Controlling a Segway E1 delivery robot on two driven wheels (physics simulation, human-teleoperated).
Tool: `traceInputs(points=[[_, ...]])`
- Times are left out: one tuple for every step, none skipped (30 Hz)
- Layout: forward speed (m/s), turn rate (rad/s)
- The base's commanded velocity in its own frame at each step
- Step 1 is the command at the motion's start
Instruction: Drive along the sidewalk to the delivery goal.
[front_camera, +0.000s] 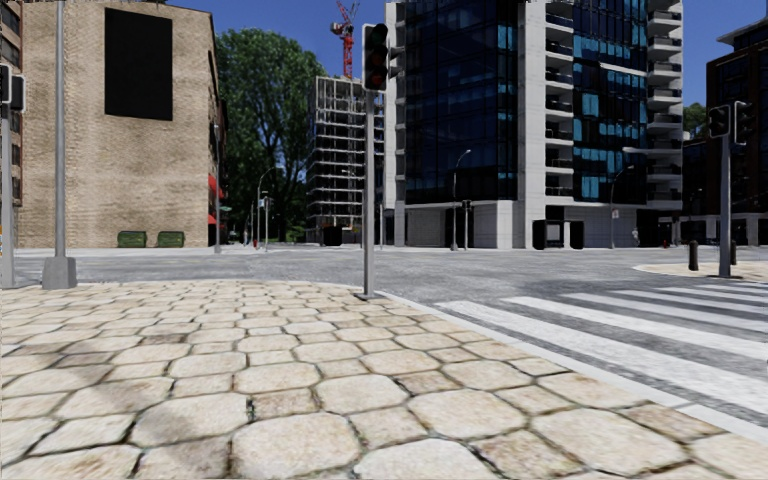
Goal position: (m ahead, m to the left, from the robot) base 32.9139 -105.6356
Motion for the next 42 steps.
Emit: traceInputs(points=[[2.0, -0.5], [2.0, -0.5], [2.0, -0.5], [2.0, -0.5], [2.0, -0.5], [2.0, -0.5], [2.0, -0.5], [2.0, -0.5], [2.0, -0.51], [2.0, -0.51], [2.0, -0.53], [2.0, -0.54], [2.0, -0.54], [2.0, -0.54], [2.0, -0.54], [2.0, -0.55], [2.0, -0.57], [2.0, -0.59], [2.0, -0.59], [2.0, -0.6], [2.0, -0.6], [2.0, -0.6], [2.0, -0.6], [2.0, -0.6], [2.0, -0.6], [2.0, -0.6], [2.0, -0.6], [1.97, -0.6], [1.9, -0.6], [1.8, -0.6], [1.8, -0.6], [1.71, -0.6], [1.66, -0.6], [1.63, -0.6], [1.61, -0.6], [1.61, -0.6], [1.58, -0.6], [1.55, -0.6], [1.54, -0.6], [1.51, -0.6], [1.49, -0.6], [1.49, -0.6]])
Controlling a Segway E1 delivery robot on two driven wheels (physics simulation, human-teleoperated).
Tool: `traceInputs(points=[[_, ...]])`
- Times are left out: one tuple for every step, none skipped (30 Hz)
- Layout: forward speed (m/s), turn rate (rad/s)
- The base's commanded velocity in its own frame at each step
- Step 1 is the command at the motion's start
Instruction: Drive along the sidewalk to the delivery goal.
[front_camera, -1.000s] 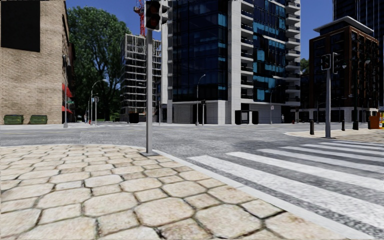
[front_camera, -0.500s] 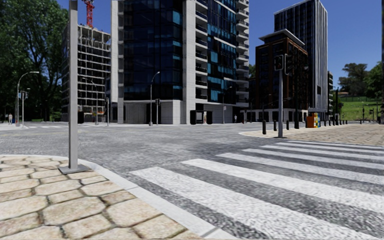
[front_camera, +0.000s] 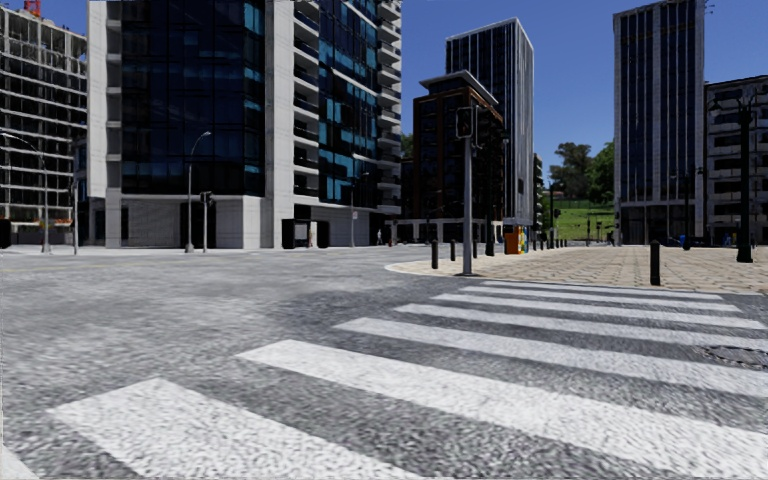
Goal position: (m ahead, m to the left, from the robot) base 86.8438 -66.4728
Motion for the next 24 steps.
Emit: traceInputs(points=[[1.49, -0.6], [1.49, -0.6], [1.48, -0.6], [1.48, -0.6], [1.48, -0.6], [1.48, -0.6], [1.48, -0.6], [1.48, -0.6], [1.48, -0.6], [1.49, -0.6], [1.49, -0.6], [1.51, -0.59], [1.52, -0.59], [1.53, -0.58], [1.54, -0.58], [1.54, -0.58], [1.54, -0.58], [1.54, -0.58], [1.55, -0.58], [1.55, -0.58], [1.55, -0.57], [1.55, -0.57], [1.56, -0.55], [1.56, -0.54]])
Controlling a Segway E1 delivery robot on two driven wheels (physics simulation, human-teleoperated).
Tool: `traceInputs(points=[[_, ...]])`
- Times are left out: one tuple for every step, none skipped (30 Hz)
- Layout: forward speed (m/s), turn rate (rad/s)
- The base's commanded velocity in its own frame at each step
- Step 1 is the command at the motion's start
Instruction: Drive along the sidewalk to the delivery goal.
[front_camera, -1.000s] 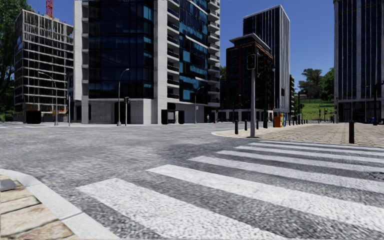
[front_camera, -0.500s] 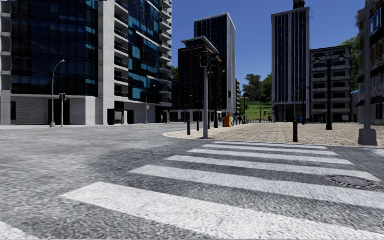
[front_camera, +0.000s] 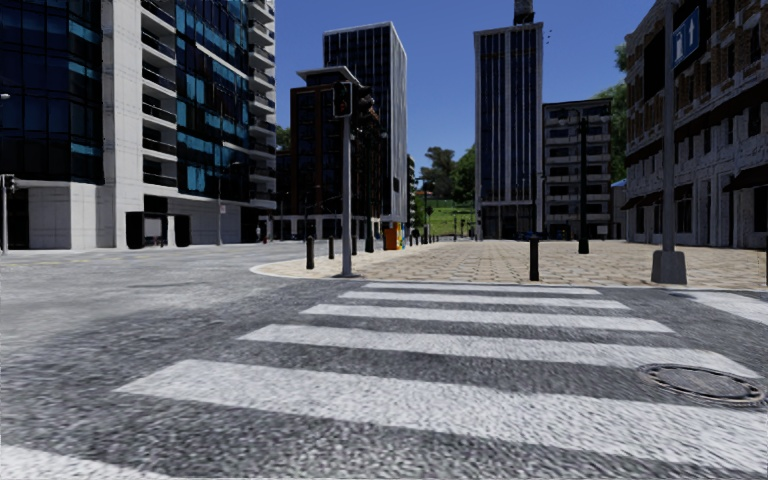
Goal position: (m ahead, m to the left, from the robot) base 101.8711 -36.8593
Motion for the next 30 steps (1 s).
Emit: traceInputs(points=[[1.56, -0.54], [1.56, -0.54], [1.56, -0.54], [1.56, -0.54], [1.56, -0.53], [1.56, -0.53], [1.56, -0.53], [1.56, -0.52], [1.56, -0.52], [1.56, -0.51], [1.56, -0.43], [1.56, -0.43], [1.56, -0.25], [1.56, -0.05], [1.57, 0.0], [1.57, 0.0], [1.57, 0.0], [1.57, 0.0], [1.57, 0.0], [1.58, 0.0], [1.59, 0.0], [1.59, 0.0], [1.66, 0.0], [2.0, 0.0], [2.0, 0.0], [2.0, 0.0], [2.0, 0.0], [2.0, 0.0], [2.0, 0.0], [2.0, 0.0]])
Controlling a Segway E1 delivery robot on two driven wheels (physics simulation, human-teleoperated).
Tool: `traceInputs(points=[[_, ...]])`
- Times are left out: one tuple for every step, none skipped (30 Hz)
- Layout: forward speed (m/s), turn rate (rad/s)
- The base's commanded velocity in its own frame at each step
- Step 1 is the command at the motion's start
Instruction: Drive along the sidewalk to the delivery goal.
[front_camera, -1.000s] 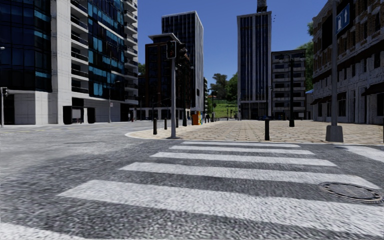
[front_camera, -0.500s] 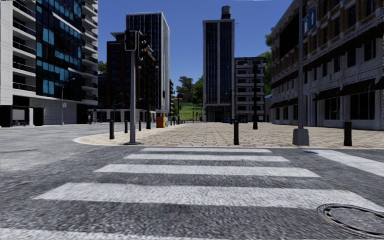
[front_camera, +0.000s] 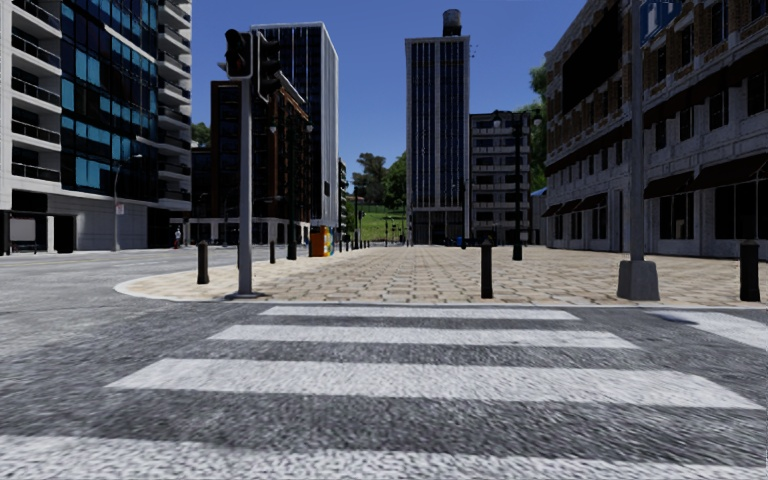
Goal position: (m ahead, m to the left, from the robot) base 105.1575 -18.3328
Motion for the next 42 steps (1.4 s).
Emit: traceInputs(points=[[2.0, 0.0], [2.0, 0.0], [2.0, 0.0], [2.0, 0.0], [2.0, 0.0], [2.0, 0.0], [2.0, 0.0], [2.0, 0.0], [2.0, -0.06], [2.0, -0.13], [2.0, -0.16], [2.0, -0.16], [2.0, -0.19], [2.0, -0.22], [2.0, -0.27], [2.0, -0.29], [2.0, -0.29], [2.0, -0.3], [2.0, -0.3], [2.0, -0.3], [2.0, -0.3], [2.0, -0.3], [2.0, -0.3], [2.0, -0.3], [2.0, -0.3], [2.0, -0.3], [2.0, -0.3], [2.0, -0.3], [2.0, -0.1], [2.0, 0.0], [2.0, 0.0], [2.0, 0.0], [2.0, 0.0], [2.0, 0.0], [2.0, 0.0], [2.0, 0.0], [2.0, 0.0], [2.0, 0.0], [2.0, 0.0], [2.0, 0.0], [2.0, 0.0], [2.0, 0.0]])
